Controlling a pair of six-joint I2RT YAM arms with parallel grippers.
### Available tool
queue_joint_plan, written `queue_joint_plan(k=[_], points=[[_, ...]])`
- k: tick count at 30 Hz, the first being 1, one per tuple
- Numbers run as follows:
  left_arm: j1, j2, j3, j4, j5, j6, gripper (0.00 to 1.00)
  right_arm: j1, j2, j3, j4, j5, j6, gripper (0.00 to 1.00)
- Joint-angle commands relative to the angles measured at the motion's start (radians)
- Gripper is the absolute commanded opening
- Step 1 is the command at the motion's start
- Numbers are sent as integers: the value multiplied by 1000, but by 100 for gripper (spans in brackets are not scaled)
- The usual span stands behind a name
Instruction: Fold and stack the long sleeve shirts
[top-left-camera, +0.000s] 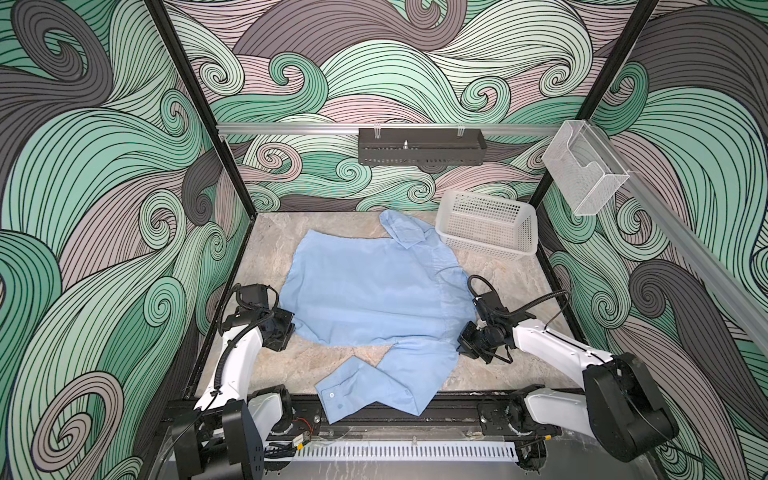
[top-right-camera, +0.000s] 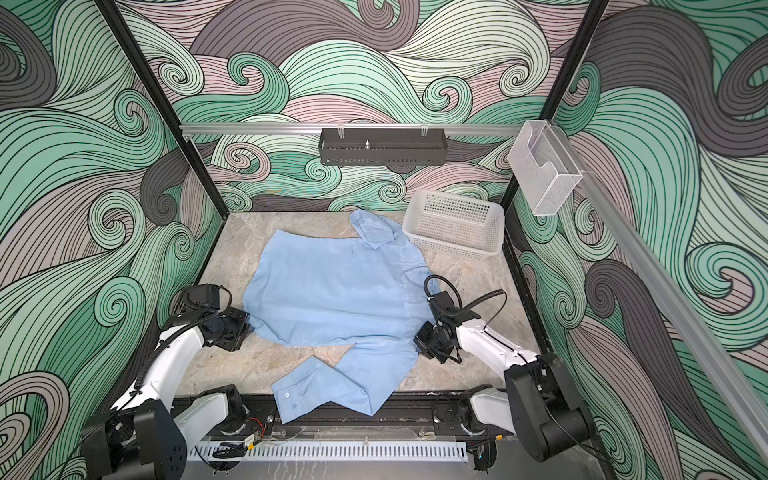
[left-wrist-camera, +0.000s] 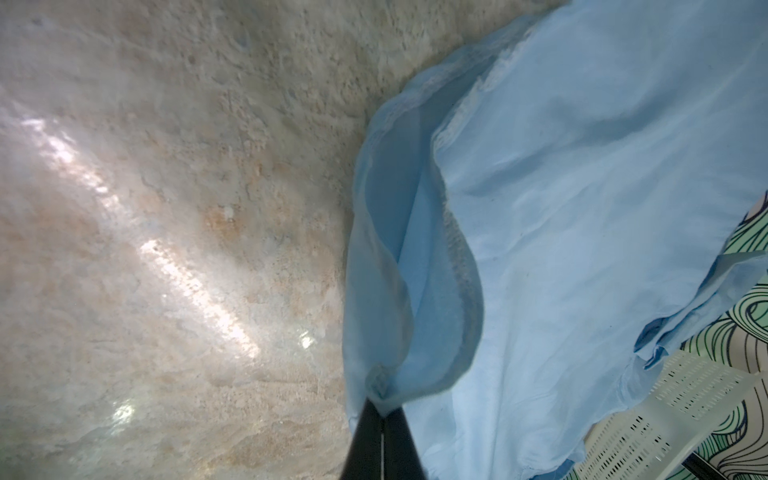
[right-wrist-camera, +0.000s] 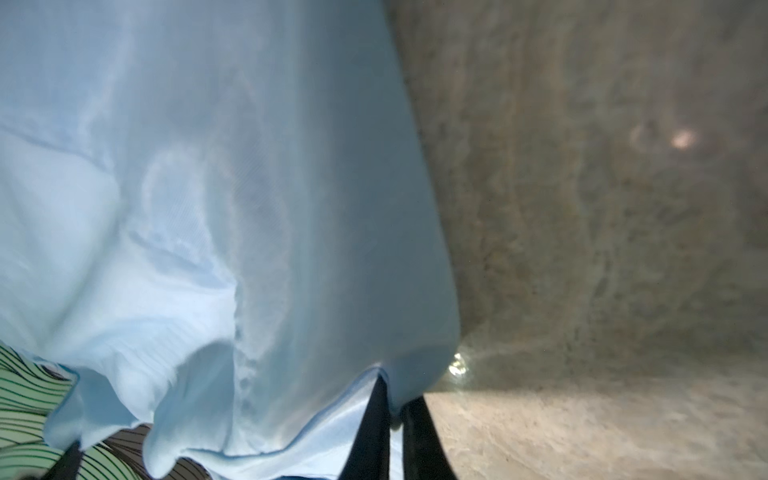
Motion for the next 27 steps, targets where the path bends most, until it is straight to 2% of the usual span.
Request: queue_joint_plan(k=[1, 8, 11, 16, 20, 22, 27], points=[[6, 0, 49, -54, -3, 30, 0, 5, -16, 5, -37, 50, -10, 0], [20, -36, 105, -165, -24, 112, 0, 2, -303, 116, -411, 95, -66, 0], [20, -58, 108, -217, -5, 144, 0, 2, -381, 127, -537, 57, -54, 0], [19, -124, 95, -312, 33, 192, 0, 2, -458, 125, -647, -13, -37, 0], [20, -194, 102, -394, 24, 232, 0, 0, -498, 160, -733, -35, -46, 0], [19, -220, 102, -377, 31, 233, 0, -5, -495, 180, -738, -37, -47, 0], [20, -128, 166, -271, 30, 225, 0, -88, -349, 280, -651, -66, -115, 0]])
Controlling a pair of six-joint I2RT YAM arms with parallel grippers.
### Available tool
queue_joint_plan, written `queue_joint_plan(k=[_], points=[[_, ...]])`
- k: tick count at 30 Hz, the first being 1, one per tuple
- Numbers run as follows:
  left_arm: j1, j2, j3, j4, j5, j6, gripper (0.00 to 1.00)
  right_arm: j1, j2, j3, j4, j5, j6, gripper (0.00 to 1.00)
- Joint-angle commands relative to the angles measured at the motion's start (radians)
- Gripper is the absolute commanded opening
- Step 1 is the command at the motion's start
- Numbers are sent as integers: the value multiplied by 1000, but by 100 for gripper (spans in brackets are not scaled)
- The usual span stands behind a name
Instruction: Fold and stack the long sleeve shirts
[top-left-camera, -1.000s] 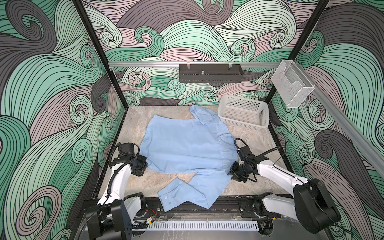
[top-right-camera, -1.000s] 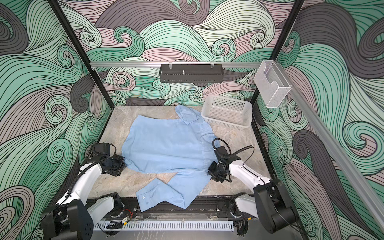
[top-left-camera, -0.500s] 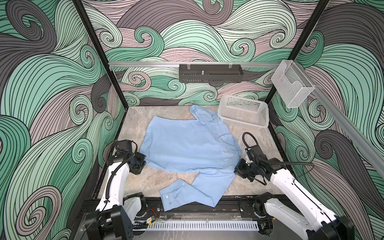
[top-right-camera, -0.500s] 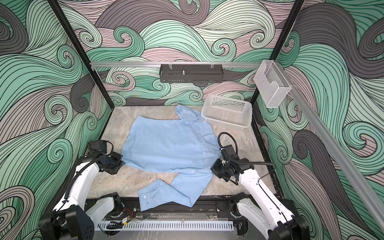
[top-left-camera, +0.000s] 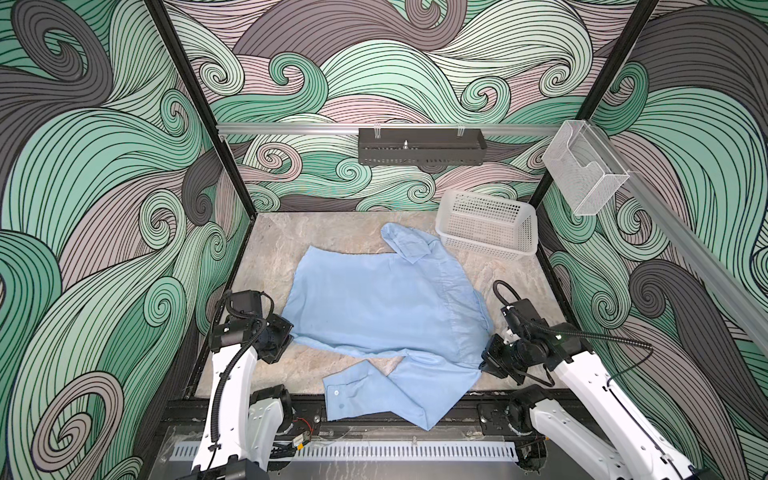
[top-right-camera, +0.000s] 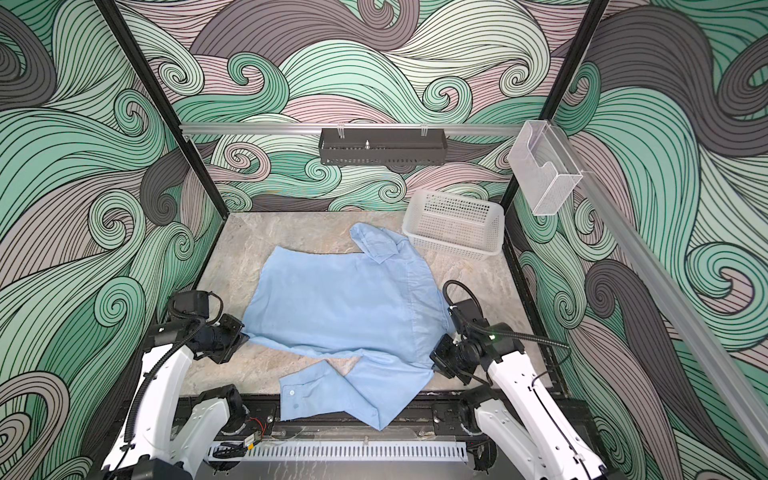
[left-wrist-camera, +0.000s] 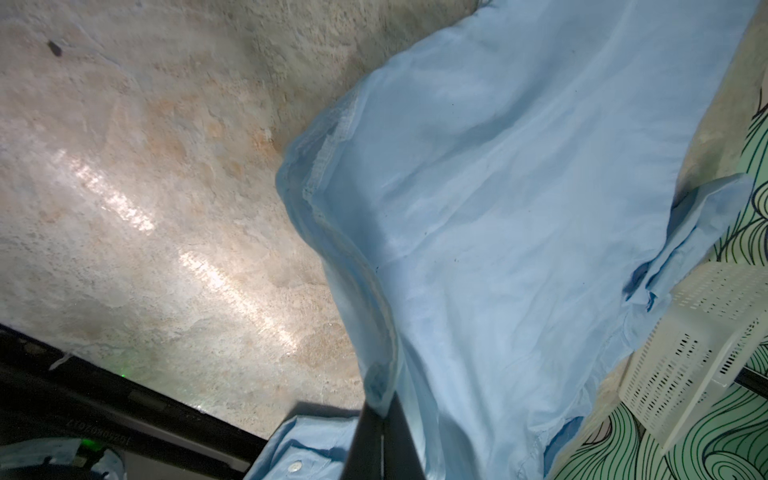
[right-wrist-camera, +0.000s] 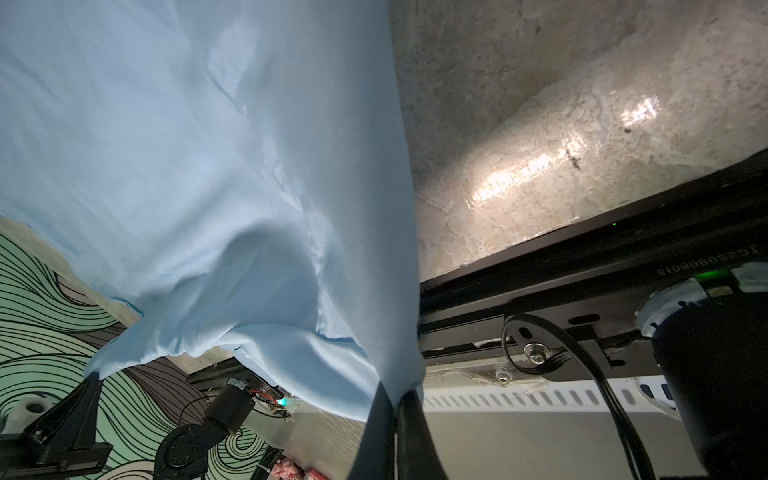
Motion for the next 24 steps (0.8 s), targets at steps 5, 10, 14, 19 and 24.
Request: queue_joint_plan(k=[5, 10, 14, 19, 24], points=[[4, 247, 192, 97, 43, 22, 0, -122, 261, 177, 157, -76, -98, 0], [1, 406, 263, 157, 42, 21, 0, -141, 504, 327, 195, -143, -166, 0], [-22, 532, 314, 185, 27, 25, 0, -158, 634, 391, 256, -150, -169, 0], [-32, 678, 366, 194, 16, 30, 0, -177, 737, 419, 303, -131, -176, 0], [-36, 749, 418, 187, -18, 38, 0, -203, 792, 396, 361, -97, -181, 0]])
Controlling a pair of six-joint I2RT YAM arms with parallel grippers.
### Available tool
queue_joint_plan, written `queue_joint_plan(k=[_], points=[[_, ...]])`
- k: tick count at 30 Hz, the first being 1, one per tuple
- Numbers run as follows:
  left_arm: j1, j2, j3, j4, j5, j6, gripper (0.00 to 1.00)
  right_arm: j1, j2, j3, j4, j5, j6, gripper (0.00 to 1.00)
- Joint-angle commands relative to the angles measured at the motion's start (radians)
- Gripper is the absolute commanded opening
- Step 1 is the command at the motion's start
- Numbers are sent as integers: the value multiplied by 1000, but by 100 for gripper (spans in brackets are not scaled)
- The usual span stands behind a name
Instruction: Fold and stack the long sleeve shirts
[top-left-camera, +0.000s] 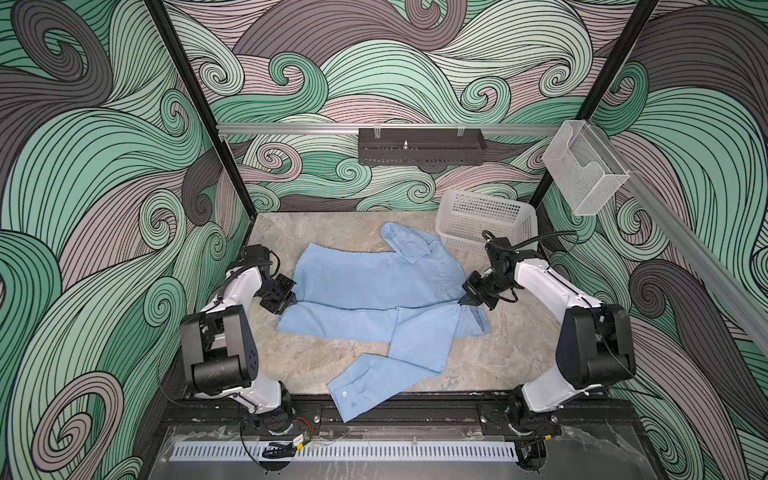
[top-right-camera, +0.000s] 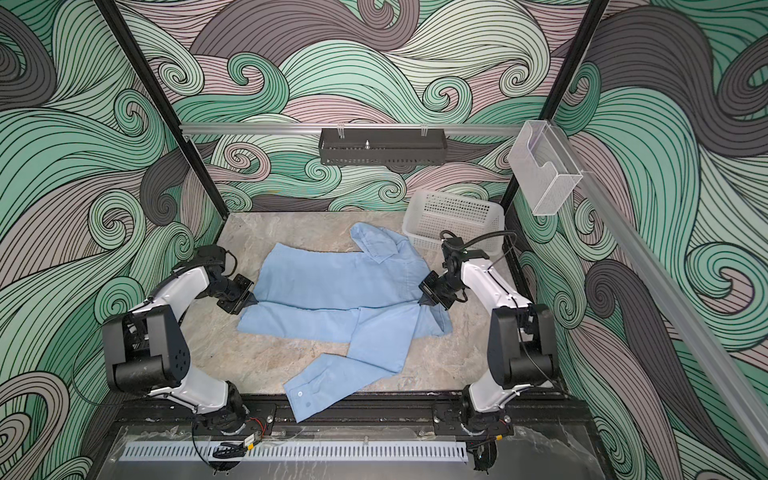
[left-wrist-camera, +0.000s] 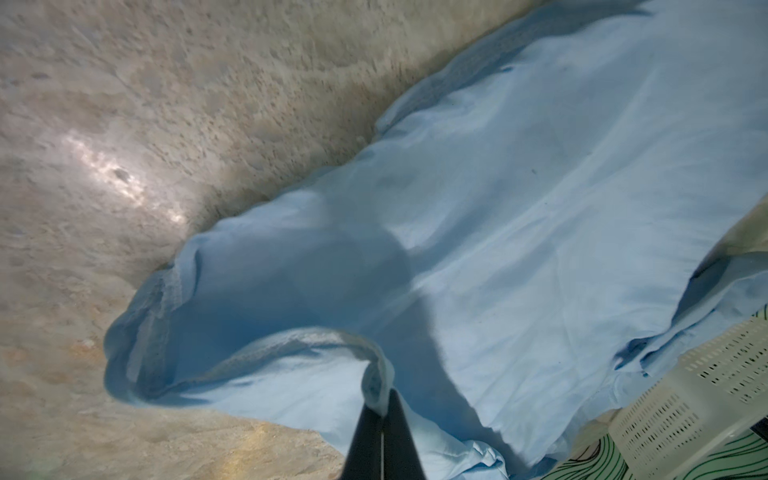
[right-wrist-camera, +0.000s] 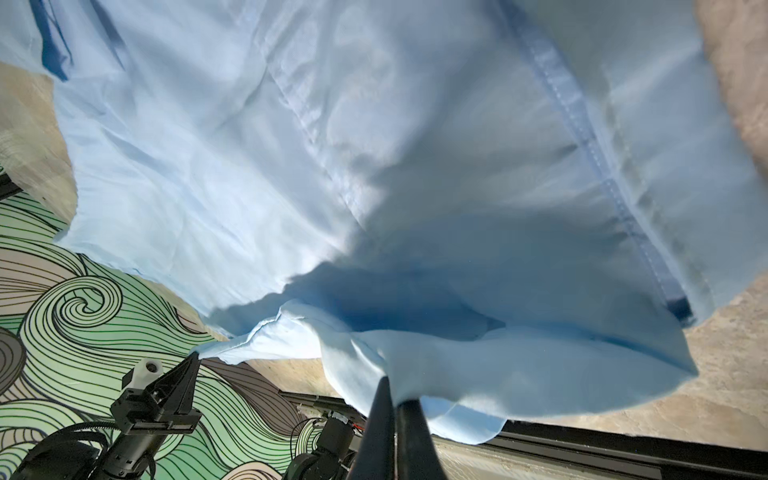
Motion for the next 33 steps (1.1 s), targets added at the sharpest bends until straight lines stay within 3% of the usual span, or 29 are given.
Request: queue_joint_plan(k=[1, 8, 13, 15, 17, 20, 27, 30, 33], points=[[-6, 32, 56, -7, -42, 18, 0, -18, 23, -12, 51, 38, -16, 0], [-19, 141, 85, -15, -62, 28, 1, -29, 95, -57, 134, 100, -25, 0], [-20, 183, 100, -20, -56, 30, 26, -29, 131, -83, 171, 143, -48, 0], [-20, 176, 109, -29, -56, 37, 33, -28, 127, -86, 174, 148, -67, 14], [-21, 154, 124, -46, -58, 47, 41, -27, 99, -80, 167, 160, -94, 36], [-20, 89, 154, -80, -61, 66, 48, -25, 26, -49, 117, 203, -138, 54], [-56, -138, 157, -191, -47, 162, 59, -21, -179, -49, -36, 286, -204, 67], [-137, -251, 44, -226, -41, 149, 59, -17, -258, -123, -43, 263, -197, 67], [-252, -363, -141, -201, -23, 55, 59, -2, -297, -204, -17, 249, -187, 64]])
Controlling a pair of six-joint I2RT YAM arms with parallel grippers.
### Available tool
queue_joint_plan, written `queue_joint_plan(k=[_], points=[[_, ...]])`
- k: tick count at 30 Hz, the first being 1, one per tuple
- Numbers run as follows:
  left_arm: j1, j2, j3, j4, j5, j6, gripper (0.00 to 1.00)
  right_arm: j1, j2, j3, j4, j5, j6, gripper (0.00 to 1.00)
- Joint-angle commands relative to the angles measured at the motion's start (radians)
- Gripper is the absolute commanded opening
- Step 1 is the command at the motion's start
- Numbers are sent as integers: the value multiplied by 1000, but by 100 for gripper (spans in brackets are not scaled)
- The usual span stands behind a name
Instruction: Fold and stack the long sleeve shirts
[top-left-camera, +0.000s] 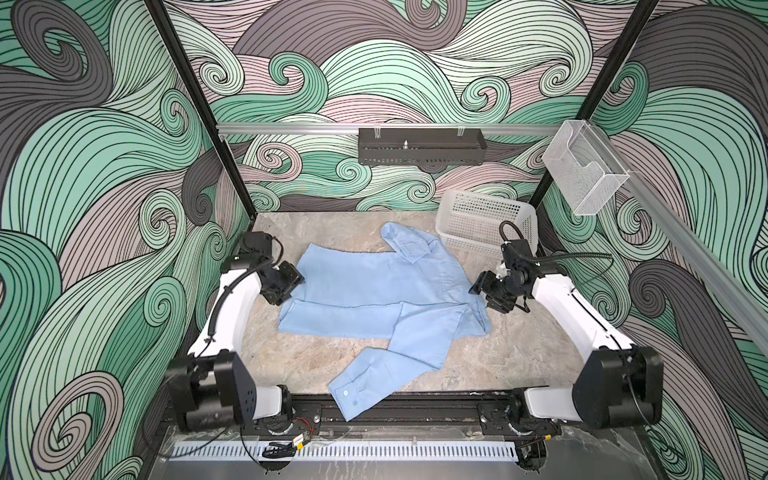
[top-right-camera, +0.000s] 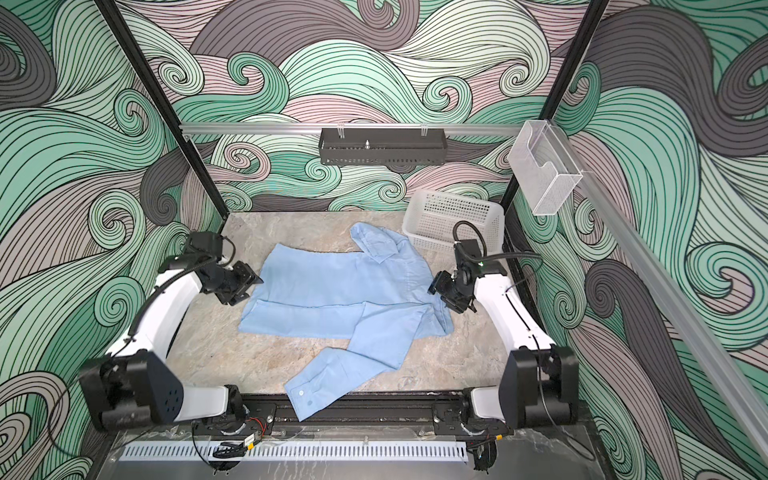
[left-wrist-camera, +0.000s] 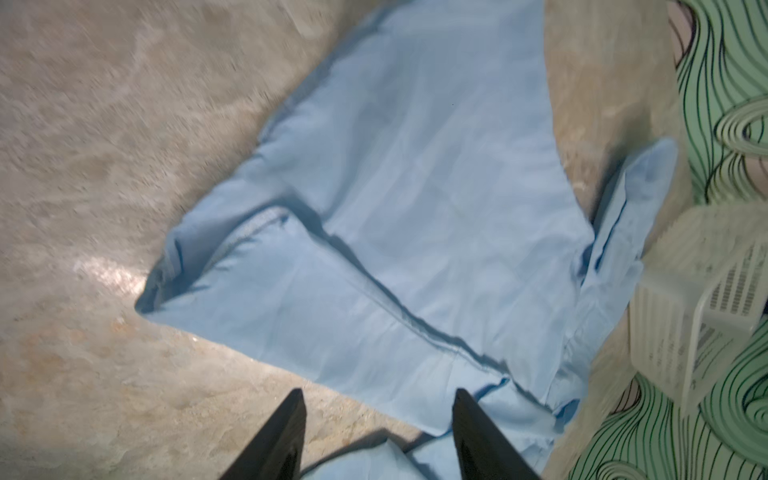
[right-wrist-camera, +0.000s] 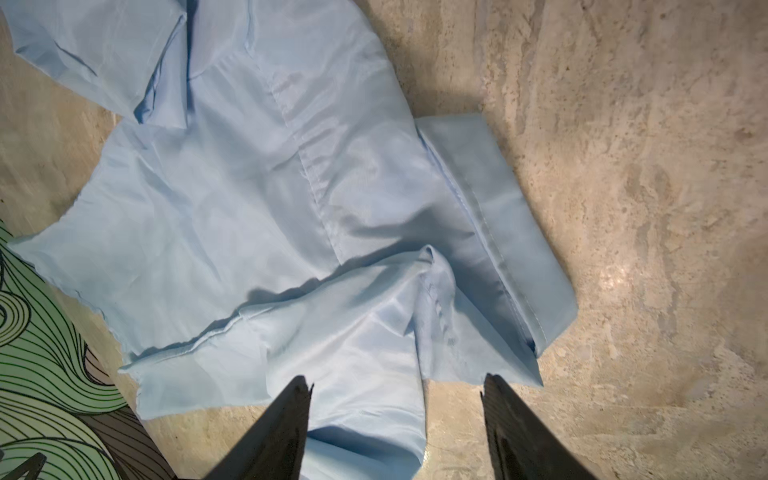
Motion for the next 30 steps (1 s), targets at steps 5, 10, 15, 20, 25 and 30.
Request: queue_joint_plan(k=[5, 10, 15, 20, 25, 30], points=[[-247, -225, -365, -47, -4, -237, 60, 21, 15, -143, 24, -27, 0, 60], [-385, -350, -509, -64, -35, -341, 61, 26, 49, -162, 66, -38, -5, 59], [-565, -474, -675, 35, -32, -538, 59, 27, 74, -172, 99, -50, -2, 59], [-743, -591, -801, 120, -75, -750, 59, 27, 88, -169, 115, -64, 4, 59], [-834, -607, -857, 227, -127, -850, 59, 27, 85, -169, 113, -59, 0, 59], [-893, -516, -867, 343, -128, -875, 53, 27, 94, -167, 115, -58, -1, 59]])
